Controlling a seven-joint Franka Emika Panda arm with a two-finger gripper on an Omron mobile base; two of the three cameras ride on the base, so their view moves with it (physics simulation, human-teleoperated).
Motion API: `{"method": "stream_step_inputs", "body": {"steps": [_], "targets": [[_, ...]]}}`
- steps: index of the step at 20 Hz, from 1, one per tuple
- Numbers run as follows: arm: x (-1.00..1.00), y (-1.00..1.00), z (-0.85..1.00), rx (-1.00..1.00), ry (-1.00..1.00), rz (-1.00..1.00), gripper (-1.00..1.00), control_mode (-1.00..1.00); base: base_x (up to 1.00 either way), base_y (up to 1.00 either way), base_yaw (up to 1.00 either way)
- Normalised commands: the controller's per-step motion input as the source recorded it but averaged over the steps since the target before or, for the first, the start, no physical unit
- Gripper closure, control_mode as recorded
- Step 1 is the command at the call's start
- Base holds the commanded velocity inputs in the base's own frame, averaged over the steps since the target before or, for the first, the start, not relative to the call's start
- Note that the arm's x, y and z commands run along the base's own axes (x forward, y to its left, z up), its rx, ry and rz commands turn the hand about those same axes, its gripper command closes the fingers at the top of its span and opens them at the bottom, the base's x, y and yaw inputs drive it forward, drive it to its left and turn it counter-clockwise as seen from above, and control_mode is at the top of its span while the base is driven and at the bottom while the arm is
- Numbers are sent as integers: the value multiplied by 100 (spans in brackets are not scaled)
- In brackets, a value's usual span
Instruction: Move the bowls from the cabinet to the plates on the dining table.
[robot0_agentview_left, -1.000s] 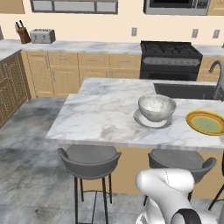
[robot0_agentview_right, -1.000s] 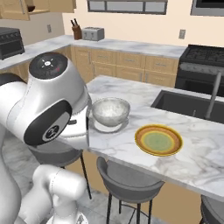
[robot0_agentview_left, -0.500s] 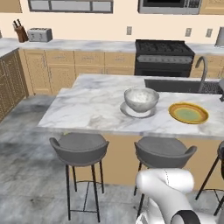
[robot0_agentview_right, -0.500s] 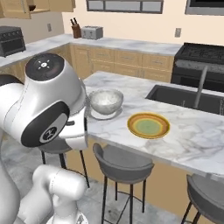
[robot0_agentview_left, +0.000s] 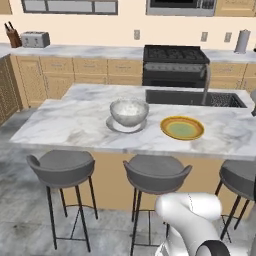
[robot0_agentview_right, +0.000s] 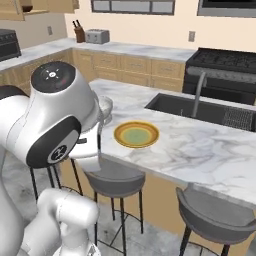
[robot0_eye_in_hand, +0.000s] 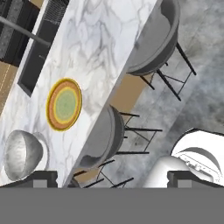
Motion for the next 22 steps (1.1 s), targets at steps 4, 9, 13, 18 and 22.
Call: {"method": "stream_step_inputs", "body": {"steps": [4, 9, 13, 18, 22], "targets": [[0, 0, 0, 0, 0, 0, -100, 100, -12, -62, 1], [0, 0, 0, 0, 0, 0, -100, 100, -10, -62, 1], [0, 0, 0, 0, 0, 0, -100, 100, -8, -62, 1], [0, 0, 0, 0, 0, 0, -100, 100, -9, -61, 2], [0, 0, 0, 0, 0, 0, -100, 100, -8, -54, 7]]}}
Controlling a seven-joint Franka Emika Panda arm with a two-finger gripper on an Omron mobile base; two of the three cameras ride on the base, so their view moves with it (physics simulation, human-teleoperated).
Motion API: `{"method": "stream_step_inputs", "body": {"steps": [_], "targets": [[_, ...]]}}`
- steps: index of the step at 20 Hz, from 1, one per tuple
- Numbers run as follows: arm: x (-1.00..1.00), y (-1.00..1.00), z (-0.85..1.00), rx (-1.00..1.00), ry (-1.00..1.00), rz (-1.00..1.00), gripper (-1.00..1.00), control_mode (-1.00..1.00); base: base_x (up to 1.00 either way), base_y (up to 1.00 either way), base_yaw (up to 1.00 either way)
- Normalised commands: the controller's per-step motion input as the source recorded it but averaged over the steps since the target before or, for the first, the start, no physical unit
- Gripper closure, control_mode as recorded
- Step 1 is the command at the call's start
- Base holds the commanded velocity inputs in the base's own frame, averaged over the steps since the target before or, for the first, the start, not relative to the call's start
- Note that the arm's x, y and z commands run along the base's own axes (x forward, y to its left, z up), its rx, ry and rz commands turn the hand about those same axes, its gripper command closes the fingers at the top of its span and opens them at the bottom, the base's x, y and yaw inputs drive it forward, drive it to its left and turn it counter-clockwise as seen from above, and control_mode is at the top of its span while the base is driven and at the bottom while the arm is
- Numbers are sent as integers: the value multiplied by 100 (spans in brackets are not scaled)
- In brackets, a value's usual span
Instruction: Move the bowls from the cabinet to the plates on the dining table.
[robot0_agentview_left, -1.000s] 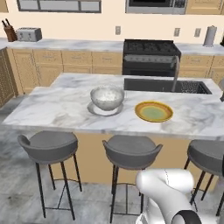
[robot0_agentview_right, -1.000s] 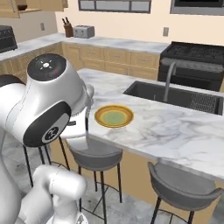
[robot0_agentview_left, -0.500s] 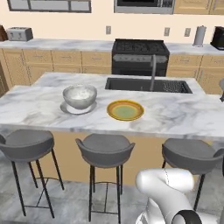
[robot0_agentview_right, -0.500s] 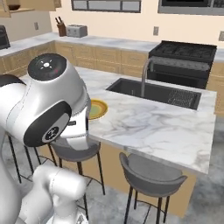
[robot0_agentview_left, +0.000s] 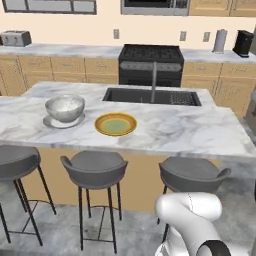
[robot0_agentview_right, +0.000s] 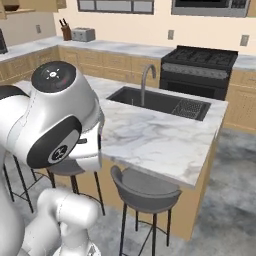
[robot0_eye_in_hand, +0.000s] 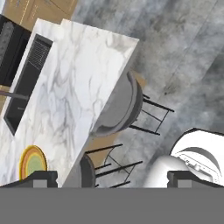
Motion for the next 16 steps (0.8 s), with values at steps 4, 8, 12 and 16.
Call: {"method": "stream_step_inputs", "body": {"steps": [4, 8, 12, 16], "targets": [[0, 0, 0, 0, 0, 0, -100, 100, -5, -62, 3], [0, 0, 0, 0, 0, 0, -100, 100, -5, -62, 2], [0, 0, 0, 0, 0, 0, -100, 100, 13, -56, 3], [0, 0, 0, 0, 0, 0, -100, 100, 45, -45, 2]]}}
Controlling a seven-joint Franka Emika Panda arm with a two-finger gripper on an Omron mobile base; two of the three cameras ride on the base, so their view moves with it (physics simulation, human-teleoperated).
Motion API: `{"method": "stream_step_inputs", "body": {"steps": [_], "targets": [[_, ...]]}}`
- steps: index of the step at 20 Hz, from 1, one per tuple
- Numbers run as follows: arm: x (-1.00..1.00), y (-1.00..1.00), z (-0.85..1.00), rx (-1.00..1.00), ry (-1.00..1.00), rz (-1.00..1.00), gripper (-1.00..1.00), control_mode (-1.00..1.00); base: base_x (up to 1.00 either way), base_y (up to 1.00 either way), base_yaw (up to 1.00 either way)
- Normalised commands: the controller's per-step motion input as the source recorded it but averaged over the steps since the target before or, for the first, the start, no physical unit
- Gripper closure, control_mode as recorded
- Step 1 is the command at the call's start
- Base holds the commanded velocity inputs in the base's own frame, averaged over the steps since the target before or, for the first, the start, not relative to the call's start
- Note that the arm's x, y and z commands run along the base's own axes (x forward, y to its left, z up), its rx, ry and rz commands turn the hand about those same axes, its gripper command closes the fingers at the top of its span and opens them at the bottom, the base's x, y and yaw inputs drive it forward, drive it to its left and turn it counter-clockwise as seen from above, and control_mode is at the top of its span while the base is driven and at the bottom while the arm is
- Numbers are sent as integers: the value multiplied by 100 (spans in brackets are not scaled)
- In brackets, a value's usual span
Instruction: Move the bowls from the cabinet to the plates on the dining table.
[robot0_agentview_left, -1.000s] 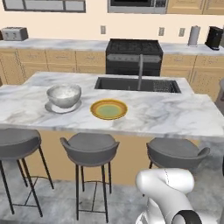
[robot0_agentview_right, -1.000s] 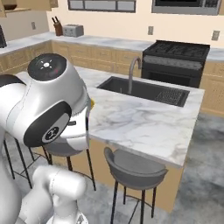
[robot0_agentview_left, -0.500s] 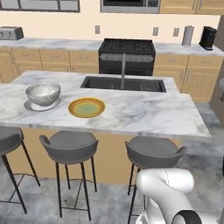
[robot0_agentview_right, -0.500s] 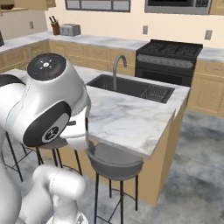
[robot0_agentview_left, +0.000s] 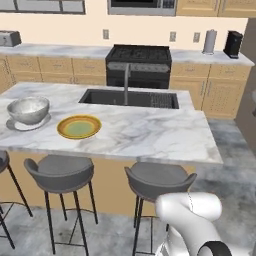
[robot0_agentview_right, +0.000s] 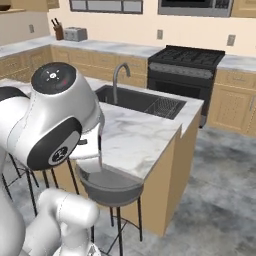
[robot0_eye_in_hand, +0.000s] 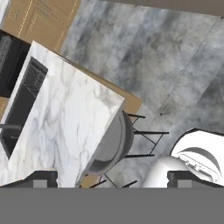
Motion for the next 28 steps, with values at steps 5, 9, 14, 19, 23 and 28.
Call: {"method": "stream_step_inputs", "body": {"steps": [5, 9, 14, 19, 23, 28], "targets": [[0, 0, 0, 0, 0, 0, -100, 100, 50, -46, 0], [0, 0, 0, 0, 0, 0, -100, 100, 38, -53, 0], [0, 0, 0, 0, 0, 0, -100, 100, 11, -61, 0], [0, 0, 0, 0, 0, 0, -100, 100, -3, -62, 0], [0, 0, 0, 0, 0, 0, -100, 100, -12, -62, -1], [0, 0, 0, 0, 0, 0, -100, 100, -12, -62, -1]]}}
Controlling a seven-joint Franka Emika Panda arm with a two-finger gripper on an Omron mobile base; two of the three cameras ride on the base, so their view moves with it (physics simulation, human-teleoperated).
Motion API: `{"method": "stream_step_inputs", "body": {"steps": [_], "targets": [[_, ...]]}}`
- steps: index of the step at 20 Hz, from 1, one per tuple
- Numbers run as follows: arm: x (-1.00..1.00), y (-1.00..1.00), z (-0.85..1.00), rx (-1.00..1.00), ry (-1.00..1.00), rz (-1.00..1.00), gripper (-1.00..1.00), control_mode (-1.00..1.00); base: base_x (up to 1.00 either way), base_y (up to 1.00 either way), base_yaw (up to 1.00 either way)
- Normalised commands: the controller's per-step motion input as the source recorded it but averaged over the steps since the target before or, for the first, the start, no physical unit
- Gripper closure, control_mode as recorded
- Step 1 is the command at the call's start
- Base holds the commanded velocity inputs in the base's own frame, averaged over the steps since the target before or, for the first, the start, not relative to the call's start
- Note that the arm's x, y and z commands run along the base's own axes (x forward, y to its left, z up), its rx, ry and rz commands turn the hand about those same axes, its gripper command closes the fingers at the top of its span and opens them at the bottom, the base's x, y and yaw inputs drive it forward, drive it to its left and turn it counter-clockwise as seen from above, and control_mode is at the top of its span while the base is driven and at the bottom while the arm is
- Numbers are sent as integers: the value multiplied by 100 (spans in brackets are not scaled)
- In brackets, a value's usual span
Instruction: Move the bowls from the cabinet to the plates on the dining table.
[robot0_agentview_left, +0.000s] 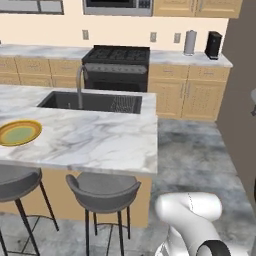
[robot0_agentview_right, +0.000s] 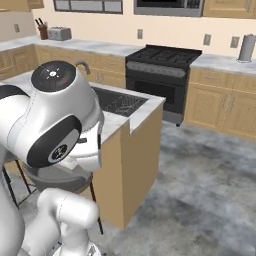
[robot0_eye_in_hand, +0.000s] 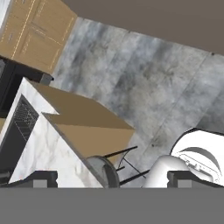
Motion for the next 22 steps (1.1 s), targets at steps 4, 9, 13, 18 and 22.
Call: {"method": "stream_step_inputs", "body": {"steps": [4, 9, 13, 18, 22], "targets": [[0, 0, 0, 0, 0, 0, -100, 100, -12, -62, -1], [0, 0, 0, 0, 0, 0, -100, 100, -5, -62, -2], [0, 0, 0, 0, 0, 0, -100, 100, 38, -46, 0], [0, 0, 0, 0, 0, 0, -100, 100, 62, -33, 0], [0, 0, 0, 0, 0, 0, -100, 100, 62, -32, 0]]}}
